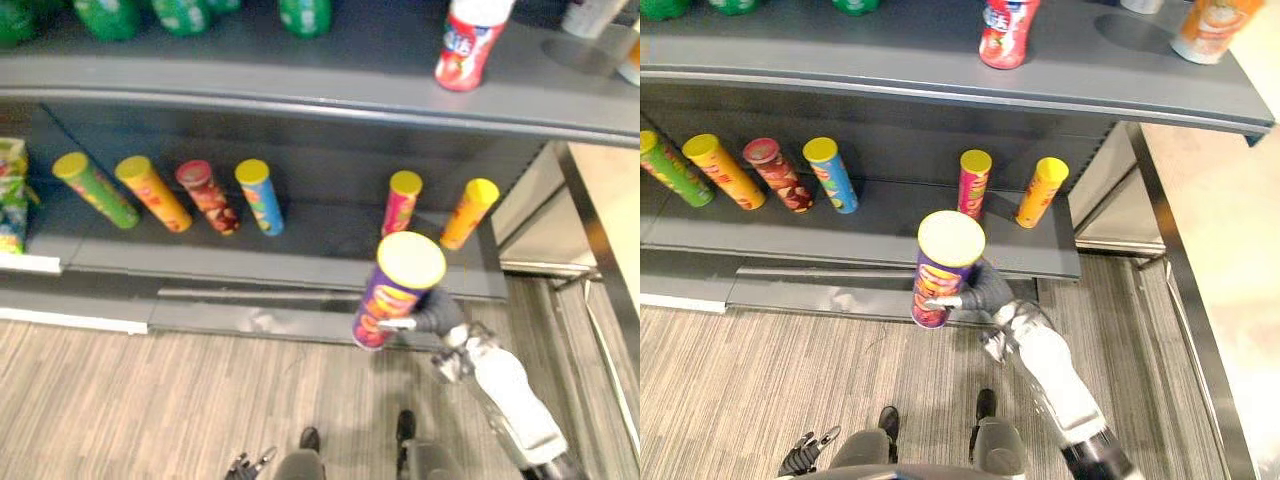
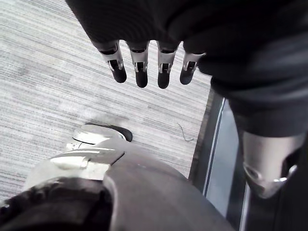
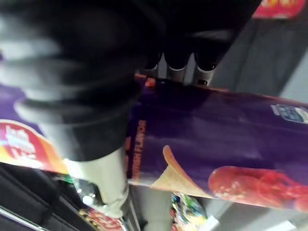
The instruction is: Put the gum and the chips on the shelf.
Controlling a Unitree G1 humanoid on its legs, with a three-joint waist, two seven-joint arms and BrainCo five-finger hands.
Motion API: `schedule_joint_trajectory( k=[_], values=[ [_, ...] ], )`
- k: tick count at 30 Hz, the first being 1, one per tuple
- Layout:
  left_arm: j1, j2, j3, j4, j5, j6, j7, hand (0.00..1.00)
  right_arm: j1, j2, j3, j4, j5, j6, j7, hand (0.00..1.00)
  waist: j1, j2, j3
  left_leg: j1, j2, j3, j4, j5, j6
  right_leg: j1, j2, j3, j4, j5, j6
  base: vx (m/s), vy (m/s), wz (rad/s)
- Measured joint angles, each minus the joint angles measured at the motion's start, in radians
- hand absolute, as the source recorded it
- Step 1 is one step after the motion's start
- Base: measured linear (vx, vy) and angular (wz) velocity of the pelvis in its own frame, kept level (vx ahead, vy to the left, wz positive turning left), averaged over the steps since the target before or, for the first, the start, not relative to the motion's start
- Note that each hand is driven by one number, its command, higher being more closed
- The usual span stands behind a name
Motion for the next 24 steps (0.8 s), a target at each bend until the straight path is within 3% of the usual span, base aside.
schedule_joint_trajectory(
  k=[5,6,10,13,18,20,24],
  values=[
    [-0.008,-0.003,-0.020,0.000,0.000,0.000,-0.004,0.00,-0.210,-0.013,0.094,0.269,0.034,0.023,-0.003,1.00,0.042,0.021,0.016,-0.051,-0.013,-0.057,-0.003,0.028,0.000,-0.020,-0.012,-0.047,0.003,0.003,-0.005,-0.05,-0.007,0.36],
    [-0.006,-0.002,-0.025,0.001,0.000,0.000,-0.008,0.00,-0.248,-0.029,0.124,0.314,0.067,0.048,0.007,1.00,0.055,0.028,0.020,-0.053,-0.015,-0.060,-0.002,0.029,0.000,-0.020,-0.013,-0.047,0.003,0.004,-0.004,-0.03,0.016,0.22],
    [0.005,0.009,-0.043,0.001,0.001,-0.002,-0.043,0.00,-0.360,-0.174,0.336,0.354,0.263,0.188,0.176,1.00,0.070,0.042,0.029,-0.076,-0.022,-0.096,-0.004,0.039,-0.002,-0.025,-0.018,-0.068,0.002,0.004,-0.004,0.00,0.006,0.24],
    [0.010,0.014,-0.058,-0.002,0.001,-0.007,-0.064,0.00,-0.370,-0.242,0.350,0.355,0.380,0.228,0.268,1.00,0.071,0.042,0.033,-0.089,-0.027,-0.116,-0.004,0.052,-0.002,-0.037,-0.020,-0.067,0.003,0.004,-0.004,0.03,-0.001,0.21],
    [0.009,0.027,-0.088,-0.038,0.000,-0.021,-0.085,0.00,-0.478,-0.394,0.267,0.473,0.370,0.218,0.282,1.00,0.080,0.047,0.078,-0.093,-0.033,-0.130,-0.005,0.063,-0.002,-0.036,-0.028,-0.075,0.015,0.003,-0.004,-0.05,0.007,0.08],
    [0.007,0.026,-0.106,-0.048,-0.001,-0.024,-0.086,0.00,-0.496,-0.412,0.195,0.542,0.366,0.202,0.265,1.00,0.087,0.054,0.092,-0.094,-0.032,-0.132,-0.008,0.066,-0.002,-0.037,-0.028,-0.076,0.015,0.004,-0.003,-0.08,0.004,0.03],
    [-0.010,0.026,-0.138,-0.051,-0.010,-0.025,-0.083,0.00,-0.546,-0.328,-0.052,0.701,0.331,0.146,0.124,1.00,0.091,0.074,0.116,-0.113,-0.029,-0.135,-0.018,0.084,-0.005,-0.062,-0.025,-0.077,0.012,0.011,-0.001,-0.05,-0.004,0.01]
  ],
)
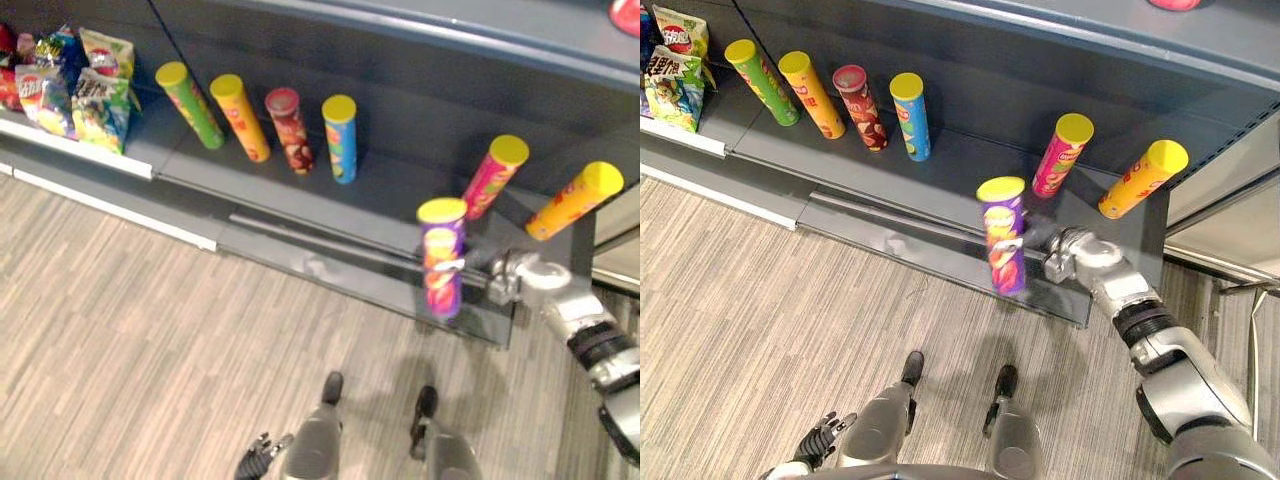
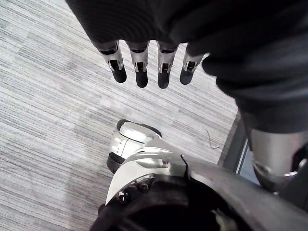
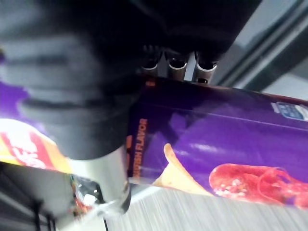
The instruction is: Put the gum and the chips on the shelf.
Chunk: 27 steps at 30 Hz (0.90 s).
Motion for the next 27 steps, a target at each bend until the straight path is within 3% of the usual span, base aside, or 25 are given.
schedule_joint_trajectory(
  k=[1,4,6,15,24,27],
  values=[
    [-0.009,-0.001,-0.017,-0.008,-0.023,0.000,0.001,0.00,-0.034,0.038,-0.085,0.047,0.002,-0.016,-0.051,1.00,0.000,0.009,0.009,-0.010,0.001,-0.001,0.000,0.010,-0.002,-0.010,0.002,0.000,-0.004,0.010,-0.003,0.00,0.000,0.00],
    [-0.016,-0.009,-0.035,-0.029,-0.031,-0.006,0.002,0.00,-0.086,0.097,-0.183,0.072,0.011,-0.042,-0.153,1.00,0.015,0.026,0.025,-0.018,0.010,-0.001,0.001,0.011,-0.004,-0.008,0.011,0.000,-0.029,0.028,-0.007,0.01,-0.012,-0.03],
    [-0.021,-0.009,-0.035,-0.030,-0.031,-0.006,0.002,0.00,-0.097,0.128,-0.210,0.072,0.030,-0.053,-0.176,1.00,0.023,0.026,0.026,-0.021,0.011,-0.004,0.001,0.011,-0.004,-0.008,0.015,-0.004,-0.032,0.028,-0.007,0.01,-0.002,0.03],
    [-0.028,-0.009,-0.031,-0.038,-0.033,-0.004,0.005,0.00,-0.151,0.237,-0.219,0.063,0.099,-0.064,-0.195,1.00,0.029,0.025,0.052,-0.032,0.007,-0.025,0.008,0.011,-0.004,-0.006,0.012,-0.017,-0.033,0.028,-0.007,0.00,-0.003,0.05],
    [-0.041,-0.015,-0.018,-0.047,-0.033,-0.004,0.009,0.00,-0.167,0.271,-0.218,0.061,0.099,-0.069,-0.204,1.00,0.029,0.035,0.093,-0.054,0.003,-0.050,0.023,0.013,-0.007,-0.010,0.013,-0.032,-0.026,0.027,-0.007,0.00,0.001,0.06],
    [-0.049,-0.019,-0.016,-0.047,-0.033,-0.004,0.015,0.00,-0.175,0.276,-0.219,0.059,0.077,-0.087,-0.240,1.00,0.035,0.038,0.107,-0.072,0.001,-0.050,0.033,0.013,-0.008,-0.028,0.011,-0.032,-0.017,0.027,-0.007,0.00,0.001,0.02]
  ],
)
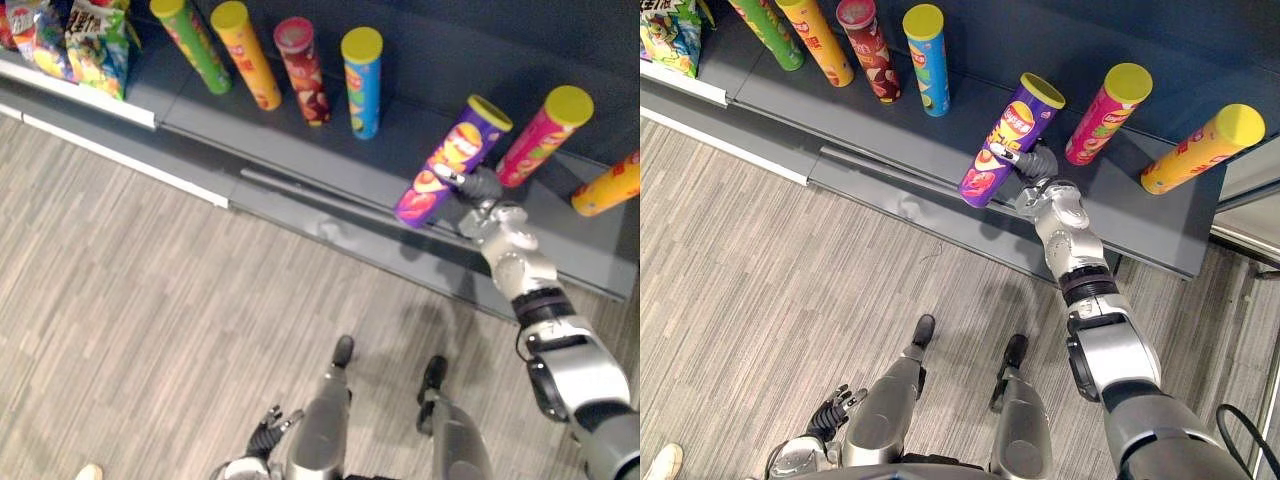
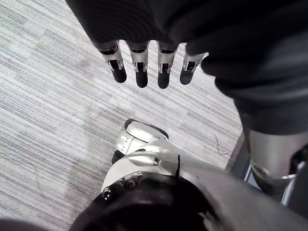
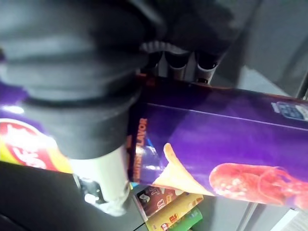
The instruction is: Put the gum and the chips on the shelf.
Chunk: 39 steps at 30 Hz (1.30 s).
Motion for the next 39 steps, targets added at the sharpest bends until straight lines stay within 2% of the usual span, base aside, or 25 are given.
schedule_joint_trajectory(
  k=[1,2,5,11,13,21,27,36,39],
  values=[
    [-0.006,0.000,0.000,0.001,0.000,0.002,0.012,0.00,-0.011,0.002,-0.007,0.000,-0.075,-0.018,-0.045,1.00,0.003,0.000,0.018,-0.002,0.000,0.000,0.001,0.001,-0.002,-0.006,-0.001,0.002,0.009,-0.001,-0.002,0.00,0.000,0.00],
    [-0.007,0.000,0.000,0.001,0.000,0.002,0.014,0.00,-0.013,0.004,-0.012,0.000,-0.091,-0.019,-0.057,1.00,0.006,0.000,0.021,-0.004,0.000,0.000,0.001,0.002,-0.002,-0.009,-0.001,0.003,0.010,-0.001,-0.002,-0.03,-0.002,-0.02],
    [-0.021,-0.003,-0.001,0.006,-0.003,0.008,0.031,0.00,-0.029,0.049,-0.103,0.001,-0.220,-0.025,-0.155,1.00,0.016,0.004,0.034,-0.033,0.001,-0.003,0.000,0.010,-0.008,-0.044,0.000,0.005,0.024,-0.002,-0.004,-0.03,-0.004,0.00],
    [-0.034,-0.008,-0.002,0.020,-0.037,0.008,0.065,0.00,-0.035,0.159,-0.148,-0.002,-0.353,-0.025,-0.263,1.00,0.021,0.007,0.036,-0.062,0.005,-0.003,0.001,0.014,-0.011,-0.077,0.003,0.009,0.034,-0.003,-0.005,0.01,-0.002,0.00],
    [-0.045,-0.009,-0.002,0.021,-0.037,0.008,0.075,0.00,-0.035,0.188,-0.148,-0.017,-0.415,-0.025,-0.303,1.00,0.034,0.008,0.037,-0.076,0.007,-0.002,0.001,0.015,-0.014,-0.095,0.004,0.011,0.040,-0.004,-0.007,0.00,0.000,0.00],
    [-0.080,-0.022,0.002,0.020,-0.039,0.005,0.125,0.00,-0.027,0.318,-0.186,-0.191,-0.651,-0.026,-0.451,1.00,0.051,0.011,0.038,-0.126,0.007,-0.009,0.000,0.028,-0.018,-0.155,-0.003,0.013,0.078,-0.015,-0.015,0.01,-0.006,0.05],
    [-0.103,-0.034,0.023,0.009,-0.039,0.005,0.146,0.00,0.034,0.352,-0.188,-0.307,-0.745,-0.026,-0.515,1.00,0.066,0.012,0.038,-0.155,0.002,-0.024,-0.016,0.040,-0.020,-0.204,-0.023,0.005,0.128,-0.038,-0.016,0.00,-0.013,0.09],
    [-0.108,-0.057,0.041,-0.017,-0.075,0.005,0.165,0.00,0.036,0.379,-0.230,-0.468,-0.752,-0.026,-0.591,1.00,0.070,0.011,0.037,-0.181,0.005,-0.016,-0.035,0.059,-0.026,-0.243,-0.030,0.000,0.145,-0.040,-0.018,0.01,-0.012,0.03],
    [-0.116,-0.058,0.041,-0.024,-0.075,0.004,0.167,0.00,0.036,0.380,-0.230,-0.475,-0.822,-0.021,-0.606,1.00,0.072,0.012,0.037,-0.200,0.006,-0.009,-0.035,0.065,-0.026,-0.266,-0.029,0.006,0.152,-0.040,-0.018,0.00,-0.032,-0.04]
  ],
)
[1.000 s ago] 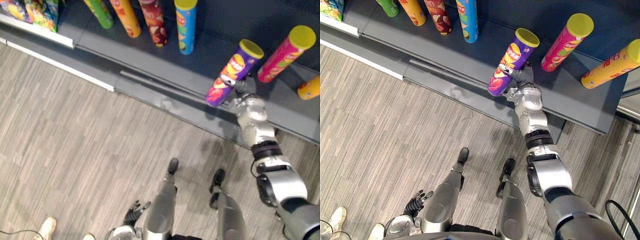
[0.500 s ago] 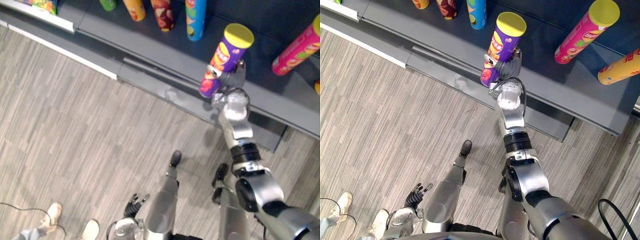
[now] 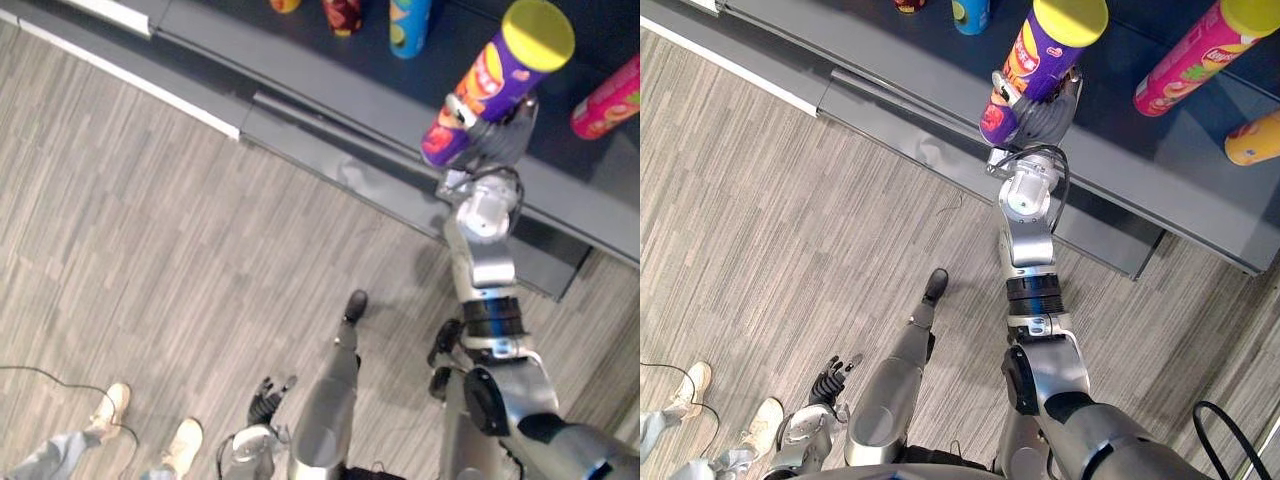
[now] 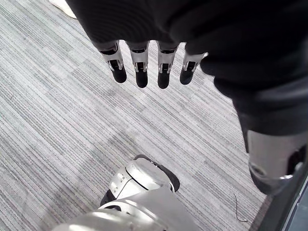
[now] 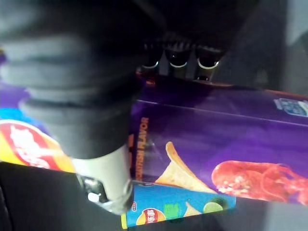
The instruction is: Put the gum and the chips on the shelf.
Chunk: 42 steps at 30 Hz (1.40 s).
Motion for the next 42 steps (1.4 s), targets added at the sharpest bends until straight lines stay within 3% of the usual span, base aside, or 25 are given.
schedule_joint_trajectory(
  k=[6,11,21,33,42],
  values=[
    [-0.046,-0.003,-0.001,-0.033,-0.001,-0.019,0.000,0.00,-0.006,-0.032,-0.002,-0.040,-0.079,0.015,-0.023,1.00,0.002,0.001,0.000,-0.042,0.003,0.003,0.000,0.008,-0.006,-0.048,0.000,0.001,0.012,0.000,0.000,0.00,-0.027,0.01],
    [-0.068,-0.015,-0.002,-0.054,-0.003,-0.027,0.001,0.00,-0.060,-0.064,-0.002,-0.084,-0.082,0.017,-0.061,1.00,0.006,0.004,-0.002,-0.082,0.005,0.006,0.002,0.014,-0.009,-0.092,0.000,0.003,0.020,0.000,-0.001,0.01,-0.021,0.00],
    [-0.110,-0.054,0.006,-0.081,-0.040,-0.049,0.010,0.00,-0.153,-0.122,0.022,-0.156,-0.195,0.036,-0.067,1.00,0.025,0.005,-0.003,-0.189,0.006,0.011,0.032,0.012,-0.015,-0.199,-0.001,0.006,0.052,-0.004,-0.008,0.00,-0.010,0.00],
    [-0.122,-0.064,0.037,-0.081,-0.042,-0.056,0.015,0.00,-0.209,-0.171,0.051,-0.161,-0.199,0.051,-0.097,1.00,0.033,0.007,-0.004,-0.269,0.016,0.044,0.052,0.015,-0.017,-0.290,-0.006,0.012,0.097,-0.015,-0.023,0.00,-0.002,0.01],
    [-0.144,-0.081,0.034,-0.093,-0.081,-0.064,0.016,0.00,-0.219,-0.249,0.085,-0.147,-0.199,0.072,-0.097,1.00,0.055,0.009,-0.004,-0.333,0.021,0.047,0.049,0.032,-0.031,-0.378,-0.010,0.013,0.151,-0.030,-0.037,0.00,-0.007,0.01]
  ],
)
